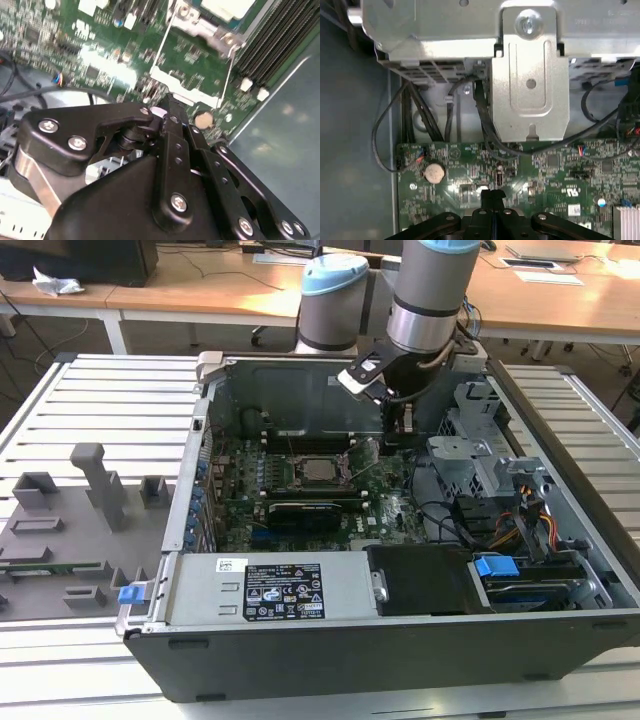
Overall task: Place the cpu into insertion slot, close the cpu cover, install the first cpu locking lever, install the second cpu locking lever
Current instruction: 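Close the cpu cover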
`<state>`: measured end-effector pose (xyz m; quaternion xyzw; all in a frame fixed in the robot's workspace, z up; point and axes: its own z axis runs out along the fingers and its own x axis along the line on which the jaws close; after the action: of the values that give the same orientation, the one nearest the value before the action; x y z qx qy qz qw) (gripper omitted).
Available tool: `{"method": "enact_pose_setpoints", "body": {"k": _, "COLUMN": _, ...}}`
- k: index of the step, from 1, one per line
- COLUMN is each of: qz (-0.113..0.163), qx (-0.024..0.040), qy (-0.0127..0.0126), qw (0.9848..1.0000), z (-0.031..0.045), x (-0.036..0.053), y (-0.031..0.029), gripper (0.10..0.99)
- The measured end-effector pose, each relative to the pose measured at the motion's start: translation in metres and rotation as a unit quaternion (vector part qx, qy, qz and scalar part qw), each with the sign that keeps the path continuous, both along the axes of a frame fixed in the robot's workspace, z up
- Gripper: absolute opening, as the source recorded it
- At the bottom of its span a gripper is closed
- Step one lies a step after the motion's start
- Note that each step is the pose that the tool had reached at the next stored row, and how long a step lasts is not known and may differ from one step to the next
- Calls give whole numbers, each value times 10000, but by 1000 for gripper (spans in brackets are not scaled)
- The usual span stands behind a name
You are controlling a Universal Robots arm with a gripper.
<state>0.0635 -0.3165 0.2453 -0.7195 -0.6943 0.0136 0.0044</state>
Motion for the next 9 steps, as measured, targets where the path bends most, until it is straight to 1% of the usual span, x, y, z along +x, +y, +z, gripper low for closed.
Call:
{"method": "enact_pose_setpoints", "body": {"k": 1, "qz": 0, "qx": 1, "qy": 152, "qw": 9999, "z": -2, "x": 6, "y": 0, "gripper": 106}}
{"method": "enact_pose_setpoints", "body": {"k": 2, "qz": 0, "qx": 1, "qy": 371, "qw": 9993, "z": -4, "x": 16, "y": 1, "gripper": 106}}
{"method": "enact_pose_setpoints", "body": {"k": 3, "qz": 1, "qx": 1, "qy": 532, "qw": 9986, "z": -4, "x": 22, "y": 0, "gripper": 106}}
{"method": "enact_pose_setpoints", "body": {"k": 4, "qz": 1, "qx": -1, "qy": 548, "qw": 9985, "z": -3, "x": 22, "y": 0, "gripper": 106}}
{"method": "enact_pose_setpoints", "body": {"k": 5, "qz": 0, "qx": 0, "qy": 555, "qw": 9985, "z": -4, "x": 22, "y": 0, "gripper": 106}}
{"method": "enact_pose_setpoints", "body": {"k": 6, "qz": 0, "qx": 2, "qy": 551, "qw": 9985, "z": -4, "x": 13, "y": 0, "gripper": 106}}
{"method": "enact_pose_setpoints", "body": {"k": 7, "qz": 1, "qx": 6, "qy": 535, "qw": 9986, "z": -4, "x": -14, "y": 0, "gripper": 106}}
{"method": "enact_pose_setpoints", "body": {"k": 8, "qz": 1, "qx": 6, "qy": 508, "qw": 9987, "z": -4, "x": -62, "y": 0, "gripper": 106}}
{"method": "enact_pose_setpoints", "body": {"k": 9, "qz": 1, "qx": 7, "qy": 489, "qw": 9988, "z": -4, "x": -96, "y": 0, "gripper": 106}}
